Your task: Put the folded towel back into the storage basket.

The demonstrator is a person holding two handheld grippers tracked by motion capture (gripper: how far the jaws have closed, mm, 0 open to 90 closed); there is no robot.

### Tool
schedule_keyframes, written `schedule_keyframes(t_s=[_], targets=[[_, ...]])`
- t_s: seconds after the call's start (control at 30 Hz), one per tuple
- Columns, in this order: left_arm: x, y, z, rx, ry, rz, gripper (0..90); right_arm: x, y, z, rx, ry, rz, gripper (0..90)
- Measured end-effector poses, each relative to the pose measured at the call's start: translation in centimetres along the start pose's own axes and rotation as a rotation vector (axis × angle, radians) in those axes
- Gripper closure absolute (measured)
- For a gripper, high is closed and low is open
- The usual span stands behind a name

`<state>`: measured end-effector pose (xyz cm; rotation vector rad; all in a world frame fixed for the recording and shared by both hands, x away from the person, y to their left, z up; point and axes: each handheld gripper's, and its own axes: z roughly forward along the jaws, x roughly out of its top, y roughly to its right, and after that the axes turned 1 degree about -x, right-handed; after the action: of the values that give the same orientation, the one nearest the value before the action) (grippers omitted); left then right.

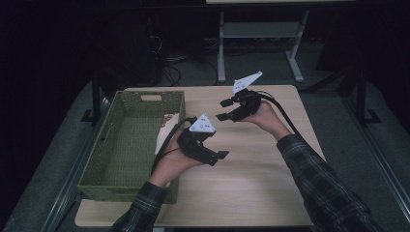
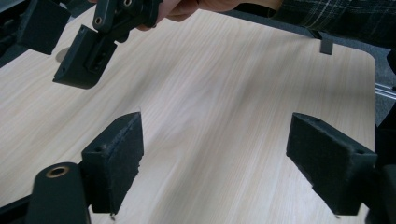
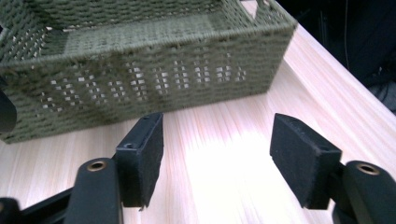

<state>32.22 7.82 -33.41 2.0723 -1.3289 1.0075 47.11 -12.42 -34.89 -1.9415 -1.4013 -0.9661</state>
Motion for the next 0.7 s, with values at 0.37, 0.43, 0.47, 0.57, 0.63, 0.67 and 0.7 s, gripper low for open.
schedule_keyframes(t_s=[0.37, 0.43, 0.47, 0.57, 0.63, 0.67, 0.7], targets=[[-0.7, 2.1, 3.9, 0.005, -0.025, 0.018, 15.6, -4.0, -0.1, -1.8, -0.050, 0.007, 0.052, 27.4], [-1.1, 2.4, 4.5, 0.004, -0.034, 0.021, 15.6, -4.6, -0.2, -2.0, -0.060, 0.002, 0.058, 26.8], [-1.3, 2.6, 4.8, 0.006, -0.038, 0.024, 15.6, -5.0, -0.2, -2.1, -0.064, 0.005, 0.057, 26.8], [-1.9, 2.9, 5.6, -0.003, -0.040, 0.021, 15.6, -6.0, -0.4, -2.3, -0.078, 0.005, 0.071, 26.4], [-2.5, 3.2, 6.4, -0.009, -0.046, 0.018, 15.6, -7.1, -0.5, -2.4, -0.083, 0.002, 0.091, 26.4], [-2.5, 3.2, 6.4, -0.009, -0.046, 0.018, 15.6, -7.1, -0.5, -2.4, -0.083, 0.002, 0.091, 26.4], [-2.7, 3.3, 6.7, -0.015, -0.049, 0.020, 15.6, -7.5, -0.5, -2.4, -0.088, 0.000, 0.094, 26.4]])
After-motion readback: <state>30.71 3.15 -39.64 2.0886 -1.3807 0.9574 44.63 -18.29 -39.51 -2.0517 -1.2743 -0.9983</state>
